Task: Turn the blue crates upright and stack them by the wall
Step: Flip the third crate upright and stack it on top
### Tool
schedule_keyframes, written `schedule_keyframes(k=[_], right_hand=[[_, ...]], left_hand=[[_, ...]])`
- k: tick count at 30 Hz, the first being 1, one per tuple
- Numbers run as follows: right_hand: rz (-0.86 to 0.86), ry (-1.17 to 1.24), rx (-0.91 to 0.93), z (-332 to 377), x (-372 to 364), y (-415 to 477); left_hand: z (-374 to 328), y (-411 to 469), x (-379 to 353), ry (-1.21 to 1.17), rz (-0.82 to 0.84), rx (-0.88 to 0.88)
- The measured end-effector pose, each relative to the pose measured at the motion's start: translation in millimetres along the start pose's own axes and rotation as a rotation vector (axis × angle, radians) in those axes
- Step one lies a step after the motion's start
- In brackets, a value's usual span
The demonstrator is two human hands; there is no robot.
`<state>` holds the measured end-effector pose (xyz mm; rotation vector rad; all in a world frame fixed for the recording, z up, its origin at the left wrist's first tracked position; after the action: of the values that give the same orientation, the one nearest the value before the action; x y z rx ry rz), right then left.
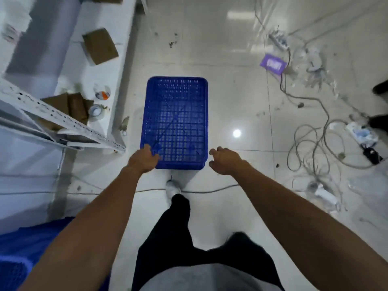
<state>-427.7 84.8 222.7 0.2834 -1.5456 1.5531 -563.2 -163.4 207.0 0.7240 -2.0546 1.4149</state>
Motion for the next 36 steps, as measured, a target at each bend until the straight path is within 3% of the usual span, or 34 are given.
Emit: schedule_keyframes(k=[9, 17, 25, 32, 36], right_hand=[[0.104, 0.093, -0.123, -3, -4, 120], [0.103, 0.025, -0.08, -49, -35, 266], [0.145, 0.009, -0.066, -66, -76, 338], [0.102, 0.271, -0.126, -61, -107, 379], [-0.034, 0.395, -0.243, -64, -123, 401]], left_hand=[[26, 130, 23, -0.041, 0.082, 0.04], [62, 256, -38, -0.014, 0.048, 0.109], [98, 321, -71, 0.112, 0.045, 0.145], [131, 357, -80, 0.177, -0.018, 0.197], [143, 369, -89, 0.204, 0.0, 0.233]])
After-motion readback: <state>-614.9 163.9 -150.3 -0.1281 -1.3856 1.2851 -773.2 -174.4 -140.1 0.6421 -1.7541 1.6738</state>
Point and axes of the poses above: each hand's wrist, its own y-axis towards the middle knuckle, its own x-axis out of the back of the hand, z = x × y, the point moved 3 cm from there along y, towards the middle knuckle, and after that the axes turned 5 degrees about -x, right-handed, at the moved point
